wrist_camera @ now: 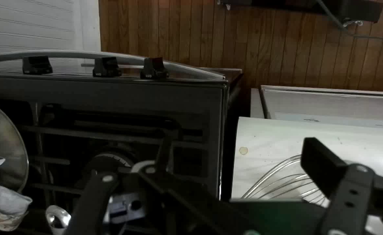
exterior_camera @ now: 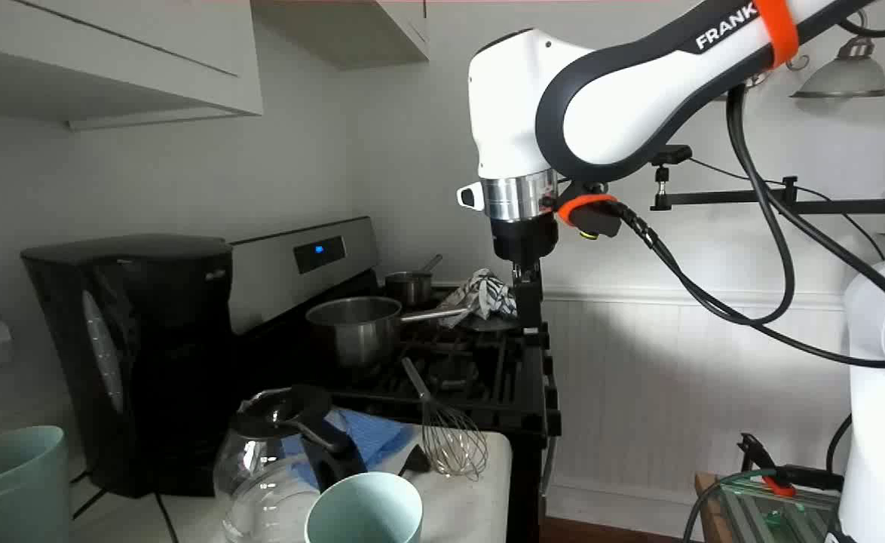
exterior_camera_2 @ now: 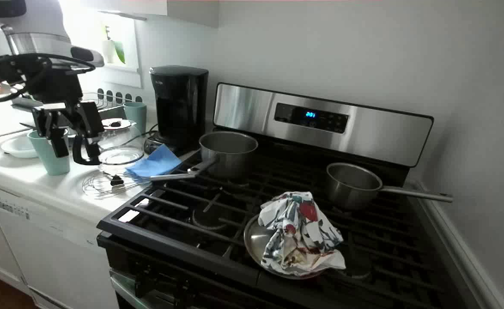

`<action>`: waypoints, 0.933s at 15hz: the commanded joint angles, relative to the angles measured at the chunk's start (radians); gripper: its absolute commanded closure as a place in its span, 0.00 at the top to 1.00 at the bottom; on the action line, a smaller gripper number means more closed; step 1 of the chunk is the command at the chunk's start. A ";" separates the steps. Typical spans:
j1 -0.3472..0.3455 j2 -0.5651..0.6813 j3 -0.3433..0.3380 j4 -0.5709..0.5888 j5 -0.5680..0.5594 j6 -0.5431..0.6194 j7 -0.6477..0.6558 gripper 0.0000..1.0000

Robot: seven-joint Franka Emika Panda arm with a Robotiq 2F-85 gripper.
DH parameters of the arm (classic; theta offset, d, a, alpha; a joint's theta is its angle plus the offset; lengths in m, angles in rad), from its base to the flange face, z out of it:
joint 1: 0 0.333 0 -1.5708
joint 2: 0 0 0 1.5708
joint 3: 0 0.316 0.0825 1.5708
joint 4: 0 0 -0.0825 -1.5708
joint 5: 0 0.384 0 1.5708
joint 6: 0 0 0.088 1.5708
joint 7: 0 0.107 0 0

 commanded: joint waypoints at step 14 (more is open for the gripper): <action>0.087 0.107 -0.032 0.123 0.019 0.214 -0.097 1.00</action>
